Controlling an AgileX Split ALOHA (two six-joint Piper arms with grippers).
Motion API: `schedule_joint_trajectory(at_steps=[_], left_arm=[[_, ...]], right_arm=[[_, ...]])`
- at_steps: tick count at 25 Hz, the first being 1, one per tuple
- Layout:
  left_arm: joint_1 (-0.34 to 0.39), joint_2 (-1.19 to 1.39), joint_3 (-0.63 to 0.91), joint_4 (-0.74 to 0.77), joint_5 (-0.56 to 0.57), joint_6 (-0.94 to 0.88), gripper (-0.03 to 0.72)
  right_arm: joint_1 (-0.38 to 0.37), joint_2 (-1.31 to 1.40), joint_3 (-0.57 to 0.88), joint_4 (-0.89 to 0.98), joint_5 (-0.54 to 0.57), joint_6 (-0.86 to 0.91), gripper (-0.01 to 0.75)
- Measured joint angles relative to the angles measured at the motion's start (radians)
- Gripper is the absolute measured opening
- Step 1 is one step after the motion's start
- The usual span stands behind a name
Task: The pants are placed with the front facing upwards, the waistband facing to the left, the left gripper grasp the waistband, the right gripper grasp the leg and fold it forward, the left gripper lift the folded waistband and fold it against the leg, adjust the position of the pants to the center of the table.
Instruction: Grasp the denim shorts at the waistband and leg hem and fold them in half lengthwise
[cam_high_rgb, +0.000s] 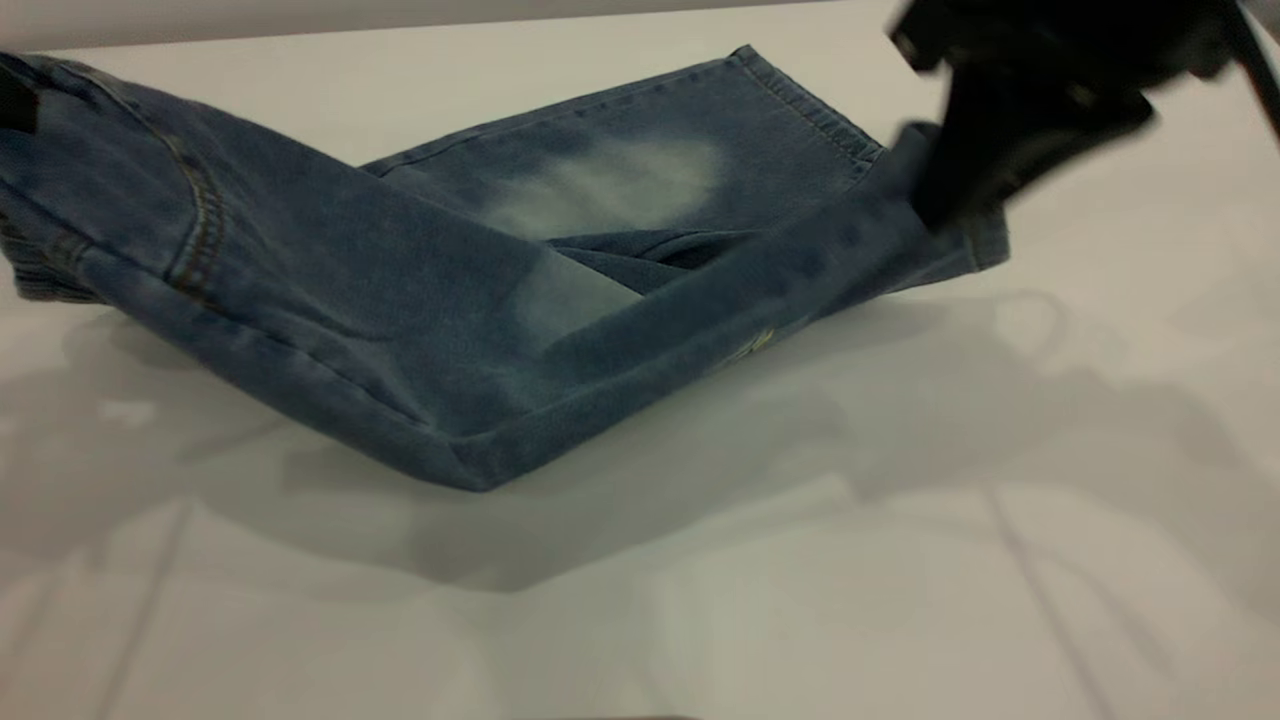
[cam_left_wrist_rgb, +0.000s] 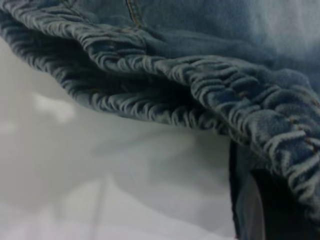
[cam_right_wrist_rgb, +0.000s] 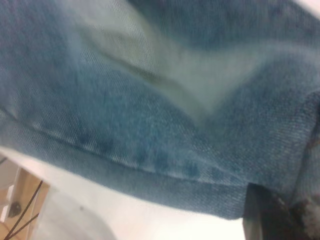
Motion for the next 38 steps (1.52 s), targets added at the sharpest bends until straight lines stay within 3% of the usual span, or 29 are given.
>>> schedule_joint_trajectory(at_steps=[12, 17, 23, 38], left_arm=[[0.000, 0.003, 0.087, -0.510, -0.186, -0.024, 0.085], [0.000, 0.003, 0.115, -0.654, -0.247, -0.053, 0.085], [0.000, 0.037, 0.189, -0.873, -0.398, -0.074, 0.085], [0.000, 0.243, 0.194, -1.047, -0.500, -0.068, 0.085]], right_arm=[[-0.003, 0.221, -0.424, -0.136, 0.112, 0.079, 0.029], [-0.046, 0.359, -0.594, -0.137, 0.177, 0.104, 0.029], [-0.121, 0.507, -0.762, -0.137, 0.229, 0.145, 0.029], [-0.140, 0.735, -0.998, -0.086, 0.250, 0.161, 0.029]])
